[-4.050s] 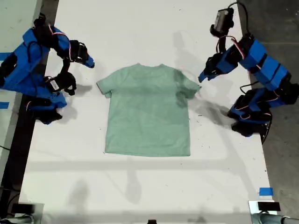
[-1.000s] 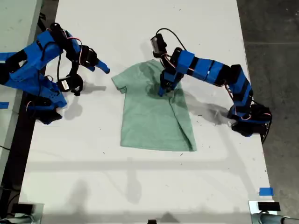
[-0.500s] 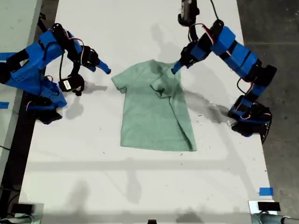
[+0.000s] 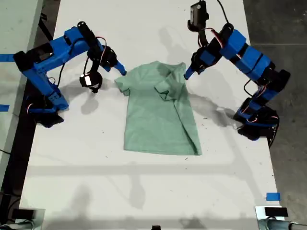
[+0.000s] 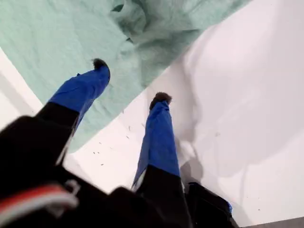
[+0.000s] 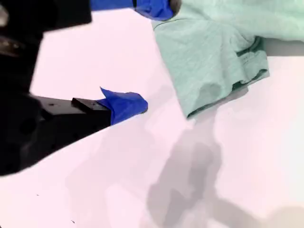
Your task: Fold tshirt
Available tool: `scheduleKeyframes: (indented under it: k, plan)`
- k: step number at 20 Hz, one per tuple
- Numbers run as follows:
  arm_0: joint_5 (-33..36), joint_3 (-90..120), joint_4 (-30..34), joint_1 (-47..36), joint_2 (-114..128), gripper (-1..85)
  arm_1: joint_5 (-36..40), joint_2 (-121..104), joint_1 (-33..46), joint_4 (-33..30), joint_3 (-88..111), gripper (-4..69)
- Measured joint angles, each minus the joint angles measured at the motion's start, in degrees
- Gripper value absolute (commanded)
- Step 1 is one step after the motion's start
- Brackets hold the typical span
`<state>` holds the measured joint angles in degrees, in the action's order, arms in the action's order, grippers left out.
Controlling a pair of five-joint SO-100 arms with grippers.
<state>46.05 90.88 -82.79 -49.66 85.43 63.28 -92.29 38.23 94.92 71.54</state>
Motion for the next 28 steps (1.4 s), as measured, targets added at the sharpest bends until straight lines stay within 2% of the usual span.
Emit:
scheduleKeyframes:
  k: [5,10,12,13,14,15,22,25,28]
  plan:
    - [2.02,-7.47,4.31,-3.96,-17.23,29.0,0.0,-3.69,-0.62,0.0,1.49,19.0]
    - [2.37,-14.33,4.92,-5.19,-28.83,27.5,0.0,-7.21,-0.88,0.0,3.16,17.5]
    - [2.46,-16.17,4.83,-5.19,-31.2,23.3,0.0,-7.47,-0.88,0.0,3.87,17.1]
    - [2.46,-16.61,4.66,-4.66,-31.38,14.2,0.0,-7.47,-0.88,0.0,4.22,17.0]
    - [2.46,-16.96,4.48,-4.13,-31.73,1.7,0.0,-7.56,-0.88,0.0,4.22,16.9]
    - [2.46,-17.49,4.39,-3.52,-32.08,0.0,0.0,-7.56,-0.88,0.0,4.22,16.7]
    - [2.55,-17.93,4.31,-2.02,-32.52,0.0,0.0,-10.11,-0.88,0.0,7.47,16.0]
    - [2.55,-12.57,4.13,-7.21,-27.86,0.0,0.0,-12.13,-0.88,0.0,9.4,15.7]
    - [2.64,-3.08,6.86,-13.97,-19.34,0.0,0.0,-14.24,-0.88,0.0,11.6,15.4]
